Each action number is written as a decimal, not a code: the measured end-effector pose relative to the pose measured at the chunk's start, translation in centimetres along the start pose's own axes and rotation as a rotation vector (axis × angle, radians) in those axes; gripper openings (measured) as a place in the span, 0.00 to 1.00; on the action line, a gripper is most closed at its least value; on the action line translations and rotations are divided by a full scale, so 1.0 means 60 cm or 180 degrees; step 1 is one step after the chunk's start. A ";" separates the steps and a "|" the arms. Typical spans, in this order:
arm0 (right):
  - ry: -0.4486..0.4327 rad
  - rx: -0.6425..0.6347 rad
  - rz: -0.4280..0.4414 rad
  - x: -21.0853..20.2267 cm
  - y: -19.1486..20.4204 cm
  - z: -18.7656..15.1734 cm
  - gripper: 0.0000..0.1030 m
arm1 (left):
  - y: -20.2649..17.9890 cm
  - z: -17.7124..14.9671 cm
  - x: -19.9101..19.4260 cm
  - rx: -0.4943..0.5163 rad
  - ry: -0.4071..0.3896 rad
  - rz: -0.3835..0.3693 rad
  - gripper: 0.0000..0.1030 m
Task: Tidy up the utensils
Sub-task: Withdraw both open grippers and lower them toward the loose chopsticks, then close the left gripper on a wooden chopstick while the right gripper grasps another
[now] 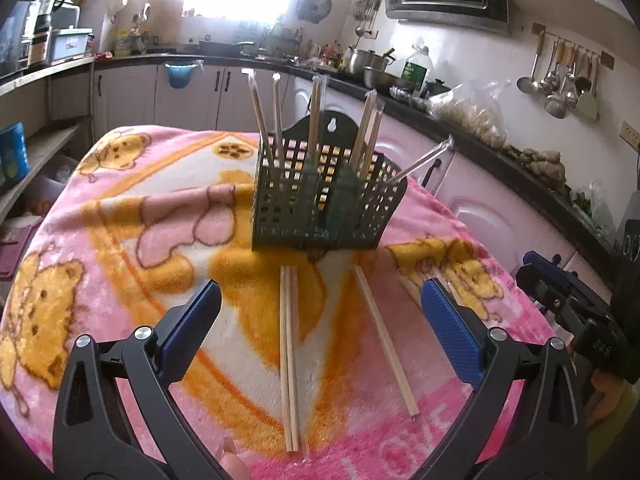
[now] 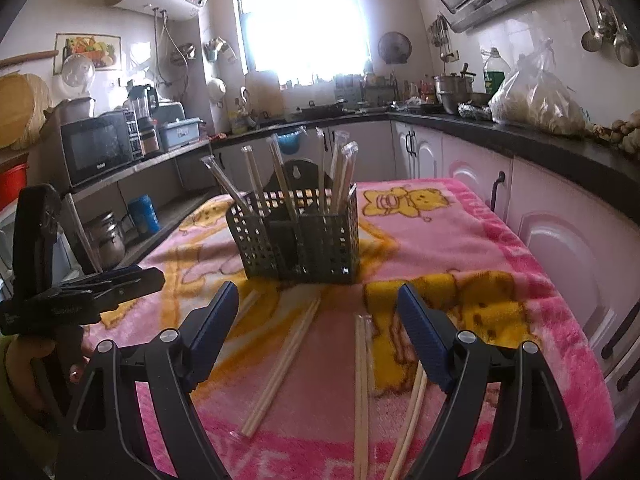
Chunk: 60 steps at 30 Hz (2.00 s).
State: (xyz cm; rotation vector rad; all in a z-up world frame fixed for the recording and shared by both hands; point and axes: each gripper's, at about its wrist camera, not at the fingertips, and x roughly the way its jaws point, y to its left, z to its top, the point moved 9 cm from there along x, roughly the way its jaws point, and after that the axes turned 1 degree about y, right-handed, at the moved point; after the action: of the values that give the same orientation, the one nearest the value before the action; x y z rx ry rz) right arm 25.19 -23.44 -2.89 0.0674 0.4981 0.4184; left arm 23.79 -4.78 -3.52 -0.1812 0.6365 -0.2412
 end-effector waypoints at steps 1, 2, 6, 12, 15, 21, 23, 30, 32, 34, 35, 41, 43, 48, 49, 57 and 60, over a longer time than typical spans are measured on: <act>0.0026 -0.0001 0.0000 0.003 -0.002 -0.003 0.77 | 0.001 -0.003 0.003 0.0001 0.0017 0.0007 0.89; 0.0062 -0.0004 -0.0011 0.008 -0.004 -0.008 0.77 | 0.003 -0.007 0.007 0.0000 0.0046 0.0012 0.89; 0.0192 -0.0009 -0.0030 0.027 -0.011 -0.023 0.77 | 0.007 -0.021 0.023 0.0001 0.0134 0.0029 0.89; 0.0391 0.0003 -0.0048 0.058 -0.021 -0.049 0.76 | 0.017 -0.042 0.059 -0.0006 0.0306 0.0079 0.89; 0.0487 -0.0006 -0.0068 0.072 -0.025 -0.060 0.76 | 0.021 -0.049 0.076 -0.0021 0.0378 0.0088 0.89; 0.0730 -0.0054 -0.0140 0.107 -0.034 -0.077 0.71 | 0.034 -0.058 0.117 -0.0080 0.0577 0.0086 0.80; 0.0803 -0.0049 -0.0147 0.118 -0.036 -0.082 0.68 | 0.036 -0.058 0.129 -0.0106 0.0629 0.0077 0.73; 0.1141 -0.0085 -0.0221 0.161 -0.048 -0.097 0.57 | 0.035 -0.054 0.170 -0.0251 0.0838 -0.0017 0.51; 0.1227 -0.0083 -0.0239 0.173 -0.053 -0.100 0.53 | 0.035 -0.051 0.180 -0.0266 0.0863 -0.0018 0.50; 0.1342 -0.0059 -0.0226 0.187 -0.058 -0.102 0.51 | 0.037 -0.046 0.194 -0.0284 0.0902 -0.0010 0.47; 0.1396 -0.0061 -0.0242 0.193 -0.060 -0.104 0.50 | 0.038 -0.045 0.200 -0.0301 0.0925 -0.0010 0.46; 0.1639 -0.0079 -0.0244 0.230 -0.060 -0.107 0.45 | 0.046 -0.041 0.231 -0.0319 0.1038 0.0040 0.43; 0.1699 -0.0037 -0.0238 0.240 -0.059 -0.109 0.41 | 0.049 -0.042 0.238 -0.0327 0.1071 0.0053 0.41; 0.1815 -0.0047 -0.0319 0.256 -0.063 -0.112 0.36 | 0.049 -0.039 0.251 -0.0289 0.1120 0.0097 0.40; 0.1830 -0.0069 -0.0342 0.258 -0.064 -0.112 0.34 | 0.049 -0.039 0.253 -0.0275 0.1130 0.0115 0.38; 0.1901 -0.0243 -0.0404 0.262 -0.063 -0.116 0.24 | 0.045 -0.040 0.263 -0.0099 0.1095 0.0306 0.14; 0.1912 -0.0241 -0.0376 0.260 -0.062 -0.114 0.16 | 0.048 -0.040 0.264 -0.0069 0.1100 0.0292 0.10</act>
State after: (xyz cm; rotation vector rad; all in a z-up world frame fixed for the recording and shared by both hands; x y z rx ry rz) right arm 35.71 -20.81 -16.53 -0.1662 1.0712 0.3371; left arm 35.13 -6.64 -15.05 -0.1315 0.9884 -0.1782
